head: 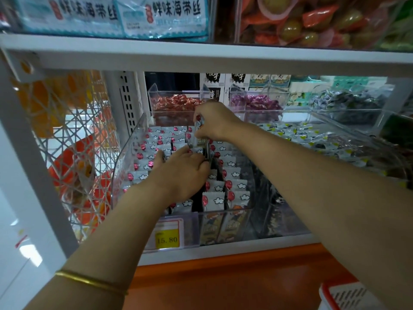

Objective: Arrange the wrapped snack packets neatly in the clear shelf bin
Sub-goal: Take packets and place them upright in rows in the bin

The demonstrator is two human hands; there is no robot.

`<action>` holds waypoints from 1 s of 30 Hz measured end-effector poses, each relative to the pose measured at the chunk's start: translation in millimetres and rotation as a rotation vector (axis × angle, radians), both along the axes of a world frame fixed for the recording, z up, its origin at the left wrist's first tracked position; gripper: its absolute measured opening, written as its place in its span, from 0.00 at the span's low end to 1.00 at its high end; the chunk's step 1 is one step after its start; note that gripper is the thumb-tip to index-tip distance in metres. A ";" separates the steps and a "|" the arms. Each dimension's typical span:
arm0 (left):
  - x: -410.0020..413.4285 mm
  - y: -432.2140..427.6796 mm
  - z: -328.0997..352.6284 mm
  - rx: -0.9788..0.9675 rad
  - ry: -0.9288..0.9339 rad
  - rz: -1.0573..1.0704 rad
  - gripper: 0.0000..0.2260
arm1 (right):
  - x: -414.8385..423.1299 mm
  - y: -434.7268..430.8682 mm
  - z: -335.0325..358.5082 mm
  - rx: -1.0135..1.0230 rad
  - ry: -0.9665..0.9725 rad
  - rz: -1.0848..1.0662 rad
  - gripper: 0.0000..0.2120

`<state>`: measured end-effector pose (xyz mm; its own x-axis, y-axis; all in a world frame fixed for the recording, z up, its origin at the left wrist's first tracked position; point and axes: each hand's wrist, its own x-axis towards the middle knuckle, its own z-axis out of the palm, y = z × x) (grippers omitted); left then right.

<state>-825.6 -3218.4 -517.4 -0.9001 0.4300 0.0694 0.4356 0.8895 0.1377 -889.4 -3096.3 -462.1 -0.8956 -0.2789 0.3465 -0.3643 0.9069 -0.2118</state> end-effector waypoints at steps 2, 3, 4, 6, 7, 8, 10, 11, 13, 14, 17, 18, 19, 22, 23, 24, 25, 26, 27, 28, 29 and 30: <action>1.3 -0.6 1.2 0.023 -0.010 0.001 0.21 | -2.8 -3.3 -2.7 0.046 -0.103 0.001 0.14; 2.4 -0.9 2.7 0.044 -0.015 -0.002 0.21 | -3.5 -4.6 -4.7 0.065 -0.160 0.014 0.14; 3.9 -1.3 5.1 0.077 -0.019 -0.006 0.20 | -4.0 -5.8 -6.0 0.088 -0.214 0.028 0.14; 5.0 -4.9 11.4 0.159 -0.022 -0.010 0.19 | -5.8 -6.8 -5.9 0.149 -0.302 0.037 0.13; 4.8 -8.4 14.1 0.194 -0.021 -0.010 0.18 | -7.0 -7.1 -4.8 0.172 -0.336 0.032 0.14; 4.5 -12.5 16.4 0.224 -0.019 -0.007 0.17 | -7.9 -7.0 -3.3 0.184 -0.364 0.026 0.15; 2.3 -21.6 19.4 0.255 -0.017 0.006 0.16 | -9.5 -6.3 0.0 0.177 -0.365 0.022 0.17; 1.4 -25.1 19.8 0.248 -0.015 0.019 0.16 | -9.7 -5.7 0.7 0.157 -0.333 0.022 0.16; 0.5 -29.3 19.3 0.212 -0.002 0.049 0.17 | -11.6 -3.9 -0.1 0.105 -0.219 0.010 0.14; 0.4 -30.1 18.8 0.199 0.004 0.061 0.18 | -13.5 -3.1 -1.6 0.081 -0.163 -0.004 0.14; 0.3 -30.6 17.1 0.194 -0.002 0.074 0.19 | -22.1 -4.8 -6.7 0.072 -0.056 -0.062 0.13; 0.6 -30.6 16.7 0.195 -0.008 0.075 0.19 | -25.8 -6.8 -7.9 0.083 -0.046 -0.073 0.13; 0.0 -31.1 16.3 0.197 -0.010 0.075 0.19 | -29.6 -9.3 -9.1 0.094 -0.044 -0.076 0.12; -0.6 -31.7 15.9 0.206 -0.011 0.066 0.18 | -36.0 -17.0 -15.5 0.140 -0.071 -0.095 0.10; -1.0 -32.3 15.5 0.211 -0.011 0.063 0.18 | -37.4 -17.5 -18.4 0.144 -0.084 -0.110 0.09; -0.8 -32.9 15.4 0.214 -0.010 0.057 0.17 | -37.6 -17.0 -20.6 0.134 -0.100 -0.126 0.09; -0.8 -33.8 15.2 0.219 -0.007 0.052 0.17 | -37.3 -15.6 -21.9 0.126 -0.113 -0.139 0.08; -0.3 -34.4 15.4 0.225 -0.004 0.050 0.17 | -36.2 -14.0 -21.5 0.129 -0.121 -0.146 0.07; 0.6 -34.8 15.6 0.232 -0.004 0.053 0.16 | -35.2 -11.8 -20.6 0.136 -0.127 -0.150 0.07; 2.0 -34.7 16.2 0.235 -0.003 0.058 0.16 | -34.2 -10.0 -19.0 0.139 -0.123 -0.154 0.06; 3.0 -34.8 16.4 0.237 -0.001 0.061 0.16 | -33.9 -8.5 -17.6 0.130 -0.105 -0.161 0.06; 4.1 -34.5 16.9 0.237 0.000 0.061 0.16 | -33.0 -8.2 -16.2 0.119 -0.077 -0.171 0.06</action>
<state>-821.4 -3253.0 -500.5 -0.9238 0.3466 0.1623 0.3823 0.8571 0.3454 -922.4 -3104.6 -478.3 -0.9560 -0.1558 0.2486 -0.1903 0.9742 -0.1212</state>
